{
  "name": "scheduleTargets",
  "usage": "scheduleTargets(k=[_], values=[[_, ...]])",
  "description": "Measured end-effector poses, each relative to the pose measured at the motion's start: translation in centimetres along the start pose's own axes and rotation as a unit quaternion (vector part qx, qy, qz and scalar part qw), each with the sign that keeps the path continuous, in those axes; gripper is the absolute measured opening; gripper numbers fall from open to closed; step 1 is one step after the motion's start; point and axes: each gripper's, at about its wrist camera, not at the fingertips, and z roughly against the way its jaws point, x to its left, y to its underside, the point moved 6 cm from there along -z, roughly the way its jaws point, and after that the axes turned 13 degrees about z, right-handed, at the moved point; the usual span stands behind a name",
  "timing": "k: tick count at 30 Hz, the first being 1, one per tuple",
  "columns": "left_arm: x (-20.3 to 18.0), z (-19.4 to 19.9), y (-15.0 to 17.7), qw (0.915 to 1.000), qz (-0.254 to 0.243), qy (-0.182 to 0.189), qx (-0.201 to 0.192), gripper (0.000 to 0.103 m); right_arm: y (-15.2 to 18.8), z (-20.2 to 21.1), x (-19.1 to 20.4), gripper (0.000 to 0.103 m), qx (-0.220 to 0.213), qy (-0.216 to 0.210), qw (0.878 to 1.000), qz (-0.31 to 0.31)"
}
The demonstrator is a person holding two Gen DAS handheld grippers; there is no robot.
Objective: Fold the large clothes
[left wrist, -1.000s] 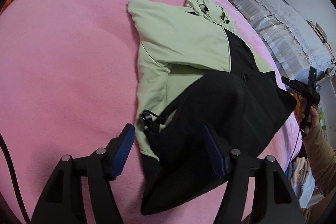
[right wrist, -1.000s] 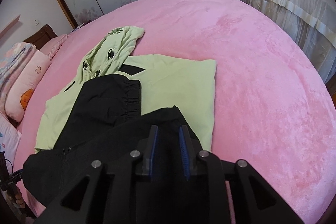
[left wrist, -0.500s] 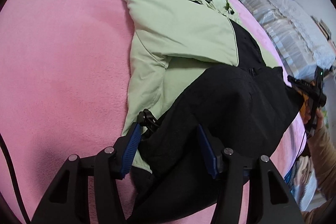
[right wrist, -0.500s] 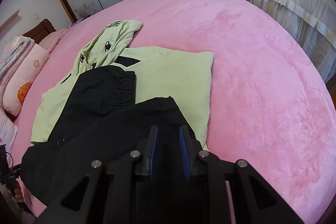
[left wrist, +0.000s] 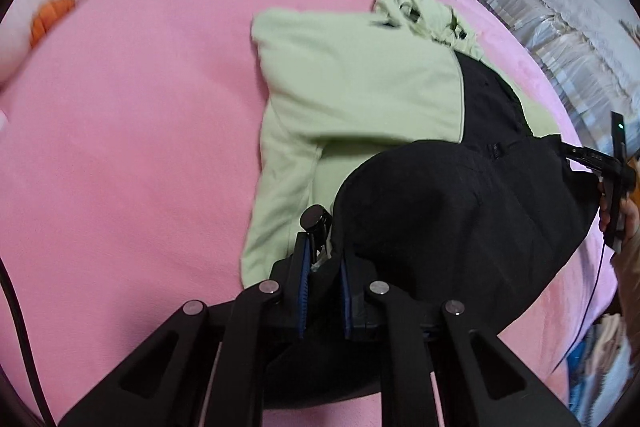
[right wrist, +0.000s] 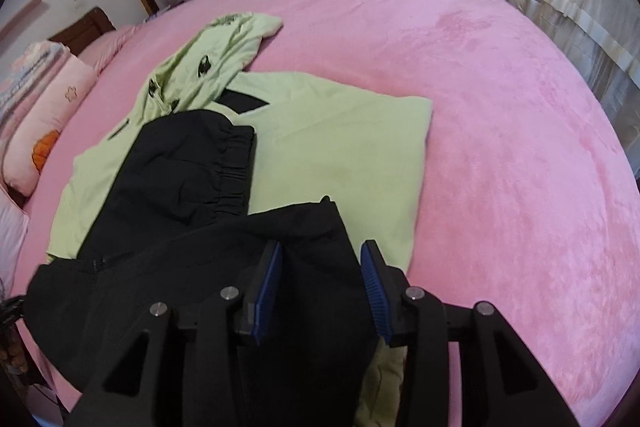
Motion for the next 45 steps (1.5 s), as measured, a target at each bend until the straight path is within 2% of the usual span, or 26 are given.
scheduleTargets(k=[3,6,7,9,11,15,17,19,21,24,28,32,35,39,41,43,45], values=[[-0.8,2.0,-1.3,0.9995,-0.007,-0.015,-0.025,0.01,0.3,-1.8,0.0,0.043,0.029,-0.002,1.0,0.006],[-1.1,3.8,-3.1,0.9988,0.003,-0.022,-0.044,0.01,0.7,-1.8,0.3,0.04,0.019,-0.005,1.0,0.013],[-1.3,4.3,-4.0,0.9982,0.004,-0.032,-0.052,0.01,0.9,-1.5,0.6,0.015,0.014,-0.01,1.0,0.017],[-1.8,4.9,-5.4,0.9968,-0.002,-0.046,-0.065,0.01,1.2,-0.5,0.9,0.011,0.007,0.002,1.0,0.029],[-2.6,5.6,-7.1,0.9946,-0.016,-0.063,-0.081,0.01,1.2,1.1,1.2,0.009,-0.009,0.009,0.999,0.035],[-4.9,6.1,-10.8,0.9883,-0.049,-0.09,-0.113,0.01,-0.6,6.1,0.4,0.009,-0.086,0.013,0.996,0.005],[-6.4,5.8,-13.3,0.9822,-0.063,-0.112,-0.138,0.01,-2.2,8.2,-0.3,0.009,-0.124,0.025,0.992,-0.01],[-7.7,4.7,-16.6,0.9759,-0.074,-0.13,-0.159,0.01,-4.1,9.4,-1.4,0.009,-0.159,0.041,0.986,-0.026],[-8.5,3.6,-19.1,0.9742,-0.07,-0.133,-0.168,0.01,-6.2,9.4,-2.6,0.009,-0.183,0.051,0.981,-0.048],[-9.7,0.3,-22.8,0.9677,-0.077,-0.156,-0.183,0.01,-8.8,7.6,-4.0,0.009,-0.194,0.062,0.977,-0.067],[-10.3,-6.8,-26.1,0.9664,-0.07,-0.183,-0.166,0.01,-10.8,2.8,-4.9,0.009,-0.165,0.099,0.978,-0.08],[-9.7,-13.3,-26.4,0.9644,-0.067,-0.215,-0.139,0.012,-10.0,-2.2,-6.0,0.01,-0.112,0.118,0.981,-0.105],[-8.8,-17.8,-25.6,0.962,-0.061,-0.24,-0.115,0.018,-8.9,-4.4,-6.7,0.012,-0.084,0.121,0.981,-0.127],[-8.5,-19.3,-25.5,0.9587,-0.061,-0.246,-0.129,0.026,-8.0,-4.6,-7.7,0.032,-0.078,0.112,0.978,-0.159],[-8.4,-18.9,-25.6,0.9615,-0.053,-0.237,-0.129,0.032,-8.0,-4.0,-8.0,0.032,-0.083,0.102,0.977,-0.167],[-7.8,-17.5,-26.2,0.9677,-0.022,-0.213,-0.134,0.062,-8.2,-2.8,-8.1,0.032,-0.09,0.095,0.976,-0.175],[-6.9,-14.3,-26.9,0.9683,0.018,-0.187,-0.164,0.069,-8.7,-1.0,-7.8,0.032,-0.114,0.069,0.975,-0.178]])
